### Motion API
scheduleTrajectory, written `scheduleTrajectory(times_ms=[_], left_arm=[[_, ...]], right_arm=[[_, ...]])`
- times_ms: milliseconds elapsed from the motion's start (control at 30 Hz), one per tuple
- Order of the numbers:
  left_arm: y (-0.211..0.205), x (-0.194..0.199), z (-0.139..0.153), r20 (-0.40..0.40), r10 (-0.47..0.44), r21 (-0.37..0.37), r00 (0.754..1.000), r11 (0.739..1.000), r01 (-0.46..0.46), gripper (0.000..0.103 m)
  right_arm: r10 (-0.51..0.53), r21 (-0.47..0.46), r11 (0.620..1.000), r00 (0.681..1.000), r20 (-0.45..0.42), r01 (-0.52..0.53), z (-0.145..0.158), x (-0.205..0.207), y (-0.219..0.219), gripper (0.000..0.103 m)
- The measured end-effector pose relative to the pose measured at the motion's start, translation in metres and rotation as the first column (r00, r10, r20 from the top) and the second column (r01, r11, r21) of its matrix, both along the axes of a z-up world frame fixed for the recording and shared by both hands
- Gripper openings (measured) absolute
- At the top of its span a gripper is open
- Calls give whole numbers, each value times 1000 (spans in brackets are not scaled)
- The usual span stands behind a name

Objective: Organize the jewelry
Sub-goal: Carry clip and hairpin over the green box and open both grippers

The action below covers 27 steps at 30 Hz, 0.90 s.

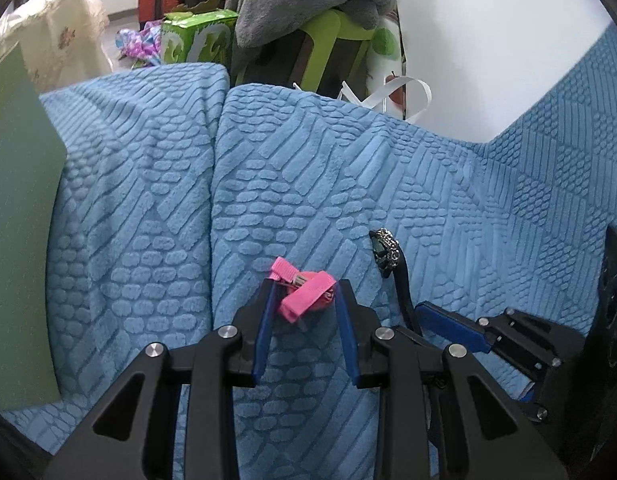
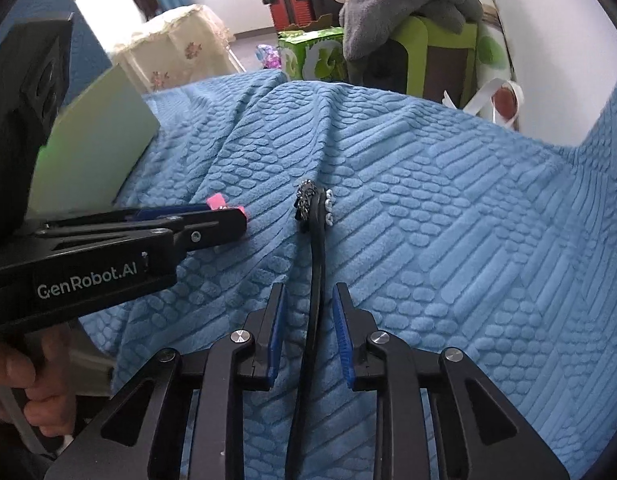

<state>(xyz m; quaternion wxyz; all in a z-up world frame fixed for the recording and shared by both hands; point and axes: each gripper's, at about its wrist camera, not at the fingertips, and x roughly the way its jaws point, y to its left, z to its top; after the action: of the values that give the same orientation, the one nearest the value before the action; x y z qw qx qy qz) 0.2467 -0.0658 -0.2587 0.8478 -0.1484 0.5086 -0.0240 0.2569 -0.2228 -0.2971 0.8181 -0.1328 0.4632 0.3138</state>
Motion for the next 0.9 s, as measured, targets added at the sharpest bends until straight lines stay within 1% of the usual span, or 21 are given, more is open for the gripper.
scheduleTrajectory(times_ms=[67,167,200,267,433,633,800,900], left_arm=[[0,2,0,-1,-4,3,1000,1000,4,27],[4,3,0,-3,-11,-8,1000,1000,11,24],[5,2,0,-3,-14,-13,1000,1000,14,24],[7,-2,1,-2,-20,-17,1000,1000,20,24],[11,-11,8,6,-57,-34,998,998,57,24],[15,-27,25,25,-67,-71,997,995,69,24],[16,-37,41,33,-95,-61,995,993,97,24],[20,-42,55,49,-114,-60,992,991,116,24]], right_arm=[[-17,-18,1000,1000,-2,17,0,2,3,18],[-70,-23,997,997,-24,69,1,10,0,6],[-79,-17,997,996,-34,78,1,11,-2,5],[-91,-10,996,995,-48,90,1,13,-3,5],[-131,4,991,991,-34,131,10,9,-8,5],[-199,42,979,979,-50,201,25,1,-19,5],[-226,54,972,971,-74,230,32,-7,-20,5],[-248,59,966,966,-70,252,42,-11,-23,5]])
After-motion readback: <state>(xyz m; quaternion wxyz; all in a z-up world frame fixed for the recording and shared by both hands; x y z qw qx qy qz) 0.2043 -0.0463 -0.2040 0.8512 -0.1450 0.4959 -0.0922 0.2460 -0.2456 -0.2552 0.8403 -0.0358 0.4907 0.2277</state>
